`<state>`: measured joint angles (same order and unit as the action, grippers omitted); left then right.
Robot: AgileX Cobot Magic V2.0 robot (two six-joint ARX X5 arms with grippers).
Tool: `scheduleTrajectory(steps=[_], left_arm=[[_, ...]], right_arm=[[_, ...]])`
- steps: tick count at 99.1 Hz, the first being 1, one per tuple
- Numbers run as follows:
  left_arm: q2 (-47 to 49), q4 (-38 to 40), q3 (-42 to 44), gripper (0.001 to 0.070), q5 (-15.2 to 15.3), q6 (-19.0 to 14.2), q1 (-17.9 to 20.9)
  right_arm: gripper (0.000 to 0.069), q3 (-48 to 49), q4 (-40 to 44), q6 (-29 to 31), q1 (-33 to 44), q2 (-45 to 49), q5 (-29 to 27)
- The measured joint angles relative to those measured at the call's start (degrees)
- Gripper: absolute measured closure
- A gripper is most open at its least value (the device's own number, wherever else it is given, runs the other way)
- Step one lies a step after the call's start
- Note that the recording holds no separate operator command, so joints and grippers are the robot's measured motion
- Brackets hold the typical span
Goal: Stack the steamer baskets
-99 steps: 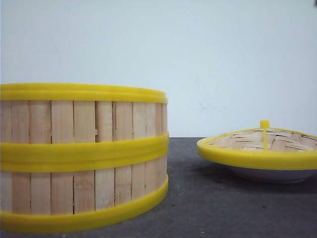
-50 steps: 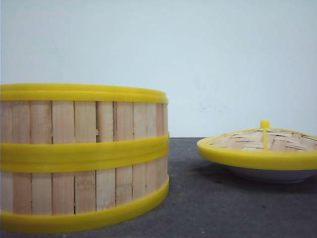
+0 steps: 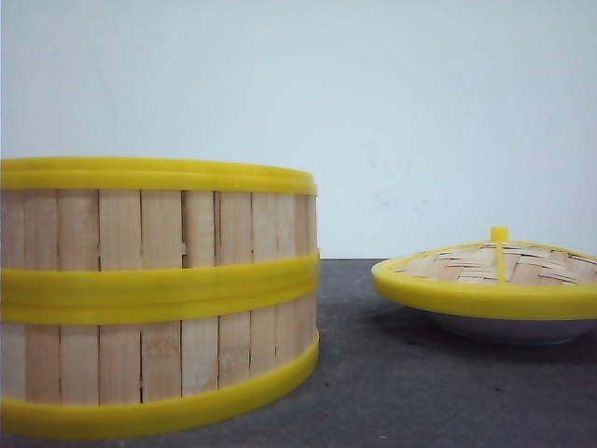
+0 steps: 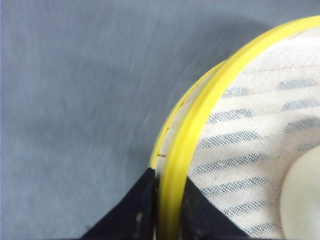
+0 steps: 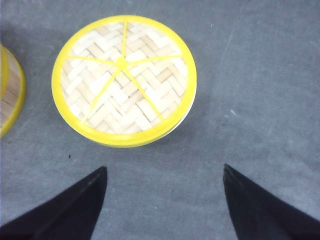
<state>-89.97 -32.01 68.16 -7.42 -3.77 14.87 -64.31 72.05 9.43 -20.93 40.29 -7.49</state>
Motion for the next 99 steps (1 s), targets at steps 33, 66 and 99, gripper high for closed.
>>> scheduleTrajectory(steps=[33, 66, 99], left_arm=[[0.17, -14.03, 16.96, 0.0685, -9.53, 0.39, -0.83], [10.93, -18.62, 17.62, 0.0685, -9.51, 2.29, -8.9], [23.17, -24.5, 15.43, 0.0686, -5.97, 3.98, -21.44]], right_arm=[[0.0238, 0.04, -0.09, 0.0, 0.0, 0.07, 0.0], [0.0238, 0.04, -0.09, 0.0, 0.0, 0.07, 0.0], [0.0238, 0.04, -0.5, 0.0, 0.0, 0.07, 0.0]])
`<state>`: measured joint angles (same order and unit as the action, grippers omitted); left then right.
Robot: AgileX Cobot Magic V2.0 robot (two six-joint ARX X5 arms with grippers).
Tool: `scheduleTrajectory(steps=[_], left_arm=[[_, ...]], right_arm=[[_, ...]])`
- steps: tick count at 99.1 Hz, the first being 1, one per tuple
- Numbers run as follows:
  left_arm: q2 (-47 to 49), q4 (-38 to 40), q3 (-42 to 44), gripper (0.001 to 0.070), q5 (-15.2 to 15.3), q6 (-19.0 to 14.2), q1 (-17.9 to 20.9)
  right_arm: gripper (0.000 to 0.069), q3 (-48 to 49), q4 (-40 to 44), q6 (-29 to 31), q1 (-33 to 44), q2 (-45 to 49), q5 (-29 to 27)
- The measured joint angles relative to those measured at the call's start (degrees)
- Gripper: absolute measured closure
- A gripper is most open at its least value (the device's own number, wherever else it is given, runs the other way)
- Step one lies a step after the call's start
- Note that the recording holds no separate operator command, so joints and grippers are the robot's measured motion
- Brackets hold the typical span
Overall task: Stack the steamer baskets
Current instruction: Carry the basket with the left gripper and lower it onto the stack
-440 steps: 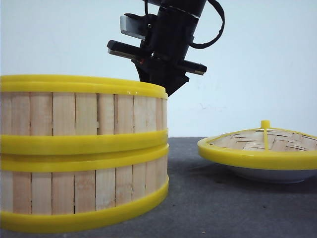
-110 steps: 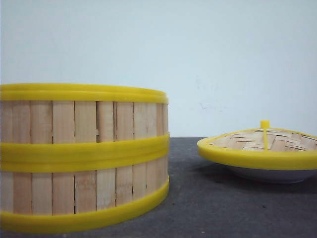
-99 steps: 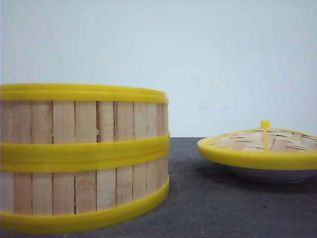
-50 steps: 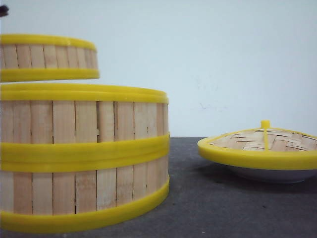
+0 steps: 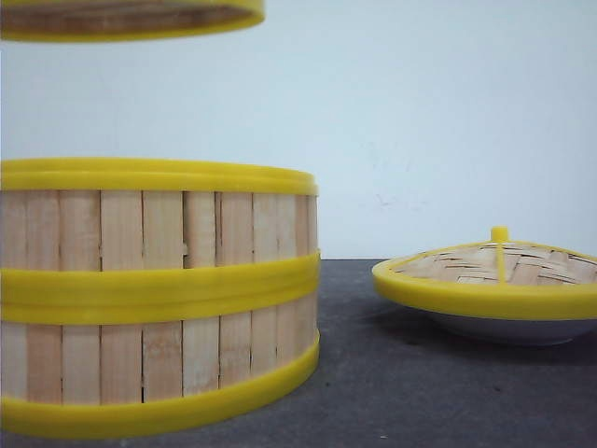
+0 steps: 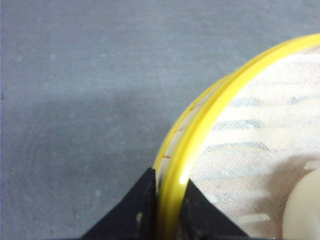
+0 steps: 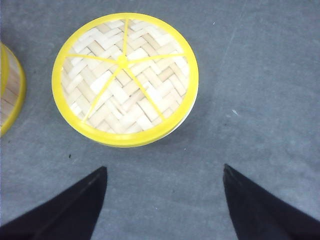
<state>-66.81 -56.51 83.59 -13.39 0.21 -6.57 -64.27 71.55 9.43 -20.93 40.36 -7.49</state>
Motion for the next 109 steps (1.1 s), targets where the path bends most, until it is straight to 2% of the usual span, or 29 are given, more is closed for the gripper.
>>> scheduleTrajectory(steps=[17, 44, 77, 100, 109], left_arm=[[3.65, -1.22, -5.38, 0.0686, 0.59, 0.0, -3.87], [2.58, 2.25, -13.62, 0.0686, 1.05, -0.74, -6.29], [-2.51, 4.44, -13.81, 0.0686, 1.05, -2.12, -6.91], [-6.25, 4.5, -13.81, 0.0686, 1.11, -2.4, -8.76], [-7.58, 4.5, -13.81, 0.0686, 2.64, -2.4, -9.33]], right_arm=[[0.0238, 0.0, -0.02, 0.0, 0.0, 0.0, 0.0], [0.0238, 0.0, -0.39, 0.0, 0.0, 0.02, 0.0], [0.0238, 0.0, -1.11, 0.0, 0.0, 0.02, 0.0], [0.0238, 0.0, -1.11, 0.0, 0.0, 0.0, 0.0], [0.0238, 0.0, -1.11, 0.0, 0.0, 0.0, 0.0]])
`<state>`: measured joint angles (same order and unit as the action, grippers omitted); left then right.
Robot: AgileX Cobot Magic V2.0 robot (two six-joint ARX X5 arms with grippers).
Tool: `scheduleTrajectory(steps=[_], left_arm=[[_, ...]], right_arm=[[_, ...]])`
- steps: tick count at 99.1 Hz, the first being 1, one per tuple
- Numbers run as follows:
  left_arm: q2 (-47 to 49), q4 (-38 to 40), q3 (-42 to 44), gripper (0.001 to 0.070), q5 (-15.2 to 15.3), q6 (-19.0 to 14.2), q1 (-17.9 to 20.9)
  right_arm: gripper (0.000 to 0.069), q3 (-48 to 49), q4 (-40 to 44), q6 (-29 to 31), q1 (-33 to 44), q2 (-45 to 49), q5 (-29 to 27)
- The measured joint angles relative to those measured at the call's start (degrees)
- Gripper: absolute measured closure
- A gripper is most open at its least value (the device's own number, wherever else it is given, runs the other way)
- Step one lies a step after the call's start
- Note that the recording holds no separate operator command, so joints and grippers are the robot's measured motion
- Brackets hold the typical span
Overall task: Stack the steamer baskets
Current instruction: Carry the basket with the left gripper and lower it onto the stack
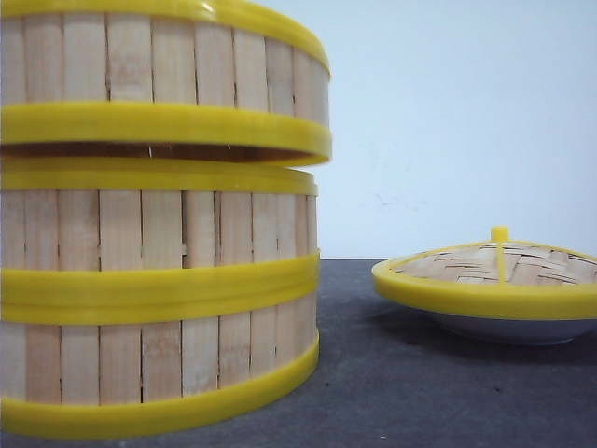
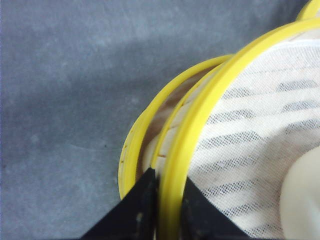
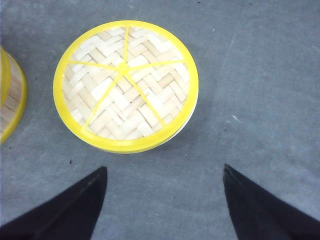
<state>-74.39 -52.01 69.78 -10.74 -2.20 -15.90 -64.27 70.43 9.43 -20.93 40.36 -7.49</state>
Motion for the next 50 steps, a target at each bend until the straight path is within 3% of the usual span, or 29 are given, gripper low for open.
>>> scheduleTrajectory(steps=[15, 50], left_arm=[[-0.28, 0.79, 0.0, 0.0687, 3.85, -0.39, -0.39], [-0.31, 0.74, 0.0, 0.0687, 3.98, -0.39, -0.42]], right_arm=[[0.0238, 0.0, 0.0, 0.0, 0.0, 0.0, 0.0], [0.0238, 0.0, 0.0, 0.0, 0.0, 0.02, 0.0]])
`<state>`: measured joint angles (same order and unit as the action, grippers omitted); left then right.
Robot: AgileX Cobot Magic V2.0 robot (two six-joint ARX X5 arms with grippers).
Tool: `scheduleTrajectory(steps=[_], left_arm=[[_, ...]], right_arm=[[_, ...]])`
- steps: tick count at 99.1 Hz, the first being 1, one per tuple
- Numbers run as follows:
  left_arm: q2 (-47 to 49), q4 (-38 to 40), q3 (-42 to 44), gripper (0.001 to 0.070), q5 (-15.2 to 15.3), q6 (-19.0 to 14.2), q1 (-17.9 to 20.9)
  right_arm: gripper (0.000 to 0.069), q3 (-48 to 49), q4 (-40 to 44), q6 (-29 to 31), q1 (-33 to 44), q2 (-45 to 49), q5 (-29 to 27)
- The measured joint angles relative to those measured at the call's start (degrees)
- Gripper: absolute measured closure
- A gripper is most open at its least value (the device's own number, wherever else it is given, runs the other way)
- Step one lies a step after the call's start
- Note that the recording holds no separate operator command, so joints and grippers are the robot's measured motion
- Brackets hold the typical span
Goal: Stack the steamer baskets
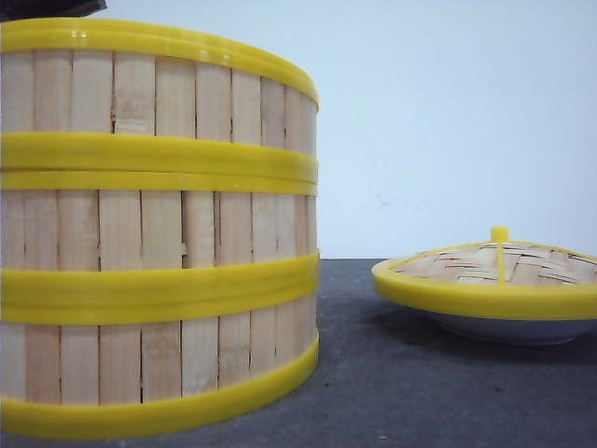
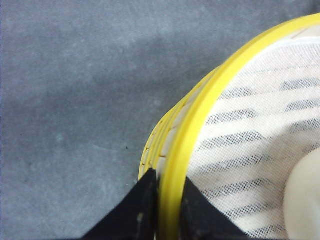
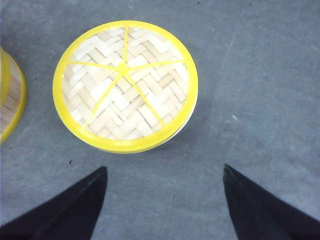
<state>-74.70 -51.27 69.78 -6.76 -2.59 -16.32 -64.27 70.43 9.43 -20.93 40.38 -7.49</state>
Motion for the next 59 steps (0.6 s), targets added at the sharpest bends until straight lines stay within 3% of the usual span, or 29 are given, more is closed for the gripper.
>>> scheduleTrajectory(steps=[11, 31, 59], left_arm=[[0.0, 0.22, 0.0, 0.0664, 0.2, -0.04, 0.0], [0.0, 1.29, 0.02, 0.0458, 0.63, -0.17, 0.0], [0.0, 2.08, 0.02, 0.0436, 0.63, -0.2, 0.0]], right_arm=[[0.0238, 0.0, 0.0, 0.0, 0.0, -0.02, 0.0], [0.0238, 0.0, -0.7, 0.0, 0.0, 0.0, 0.0], [0.0238, 2.73, -8.94, -0.02, 0.0, 1.81, 4.28]])
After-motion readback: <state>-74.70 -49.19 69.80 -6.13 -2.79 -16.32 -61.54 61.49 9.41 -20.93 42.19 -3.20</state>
